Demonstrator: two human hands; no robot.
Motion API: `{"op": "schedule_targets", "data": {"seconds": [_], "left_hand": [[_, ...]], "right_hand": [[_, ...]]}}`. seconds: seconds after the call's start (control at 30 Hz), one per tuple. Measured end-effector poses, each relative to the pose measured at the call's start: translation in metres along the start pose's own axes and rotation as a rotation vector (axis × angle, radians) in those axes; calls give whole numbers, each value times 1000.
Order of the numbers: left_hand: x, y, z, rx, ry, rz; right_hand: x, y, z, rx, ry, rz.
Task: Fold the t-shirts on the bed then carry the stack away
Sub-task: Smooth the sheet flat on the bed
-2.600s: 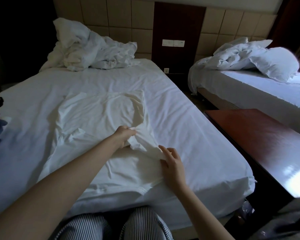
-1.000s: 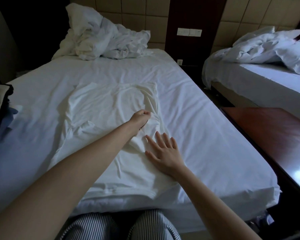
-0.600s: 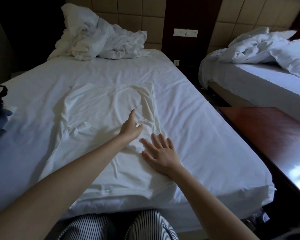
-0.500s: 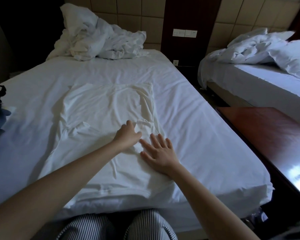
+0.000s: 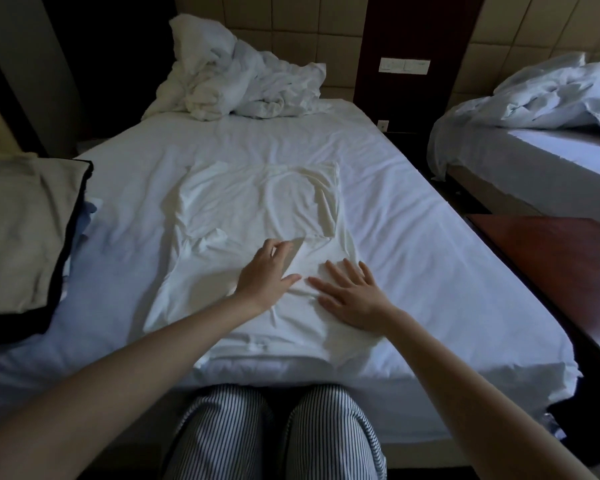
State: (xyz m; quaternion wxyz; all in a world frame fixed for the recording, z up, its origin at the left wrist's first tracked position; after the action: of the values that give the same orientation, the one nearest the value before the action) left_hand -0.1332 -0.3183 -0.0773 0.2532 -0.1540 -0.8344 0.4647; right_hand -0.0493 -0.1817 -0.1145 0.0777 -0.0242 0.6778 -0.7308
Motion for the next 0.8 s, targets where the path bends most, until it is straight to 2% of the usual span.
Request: {"op": "schedule_targets", "data": {"seconds": [0.07,0.17,0.3,0.33,0.43,0.53,0.67,0.73,0.8], "left_hand": [[-9,-22,7,-76,95,-32],[-39,-49,29,-27,257,-52],[-88,-68,80,145,221,-81],[-100,-66,91,194,180,-27],[-130,-53,120,335,64,275],[-134,-50,125,364,67,375],[-128,-53,128,186,-79,407],[-123,-61,127,-21,-200,354],[-118,-76,117,-193,-260,241]], "right_hand": [[-13,-6,4,0,-23,-121],[-45,-10,17,-84,-119,-259],[-86,13,11,-148,-77,-147],[-92,17,9,-129,-64,-115],[-95,25,6,-67,-8,-54],[-91,25,8,59,-21,-48],[-89,17,3,243,23,-85],[-87,5,4,361,53,-205],[-93,-15,3,467,179,-398]]}}
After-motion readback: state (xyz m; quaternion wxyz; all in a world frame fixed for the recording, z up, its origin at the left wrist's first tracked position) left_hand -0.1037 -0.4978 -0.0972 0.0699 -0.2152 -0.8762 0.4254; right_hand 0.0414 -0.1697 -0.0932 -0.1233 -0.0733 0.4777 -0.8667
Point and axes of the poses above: each hand's wrist, its own x-axis towards the middle knuckle, its own y-axis out of the palm, z = x × y, the point moved 7 cm from there along x, towards the middle knuckle, and after that the axes turned 8 degrees about -y, right-handed, at the moved point
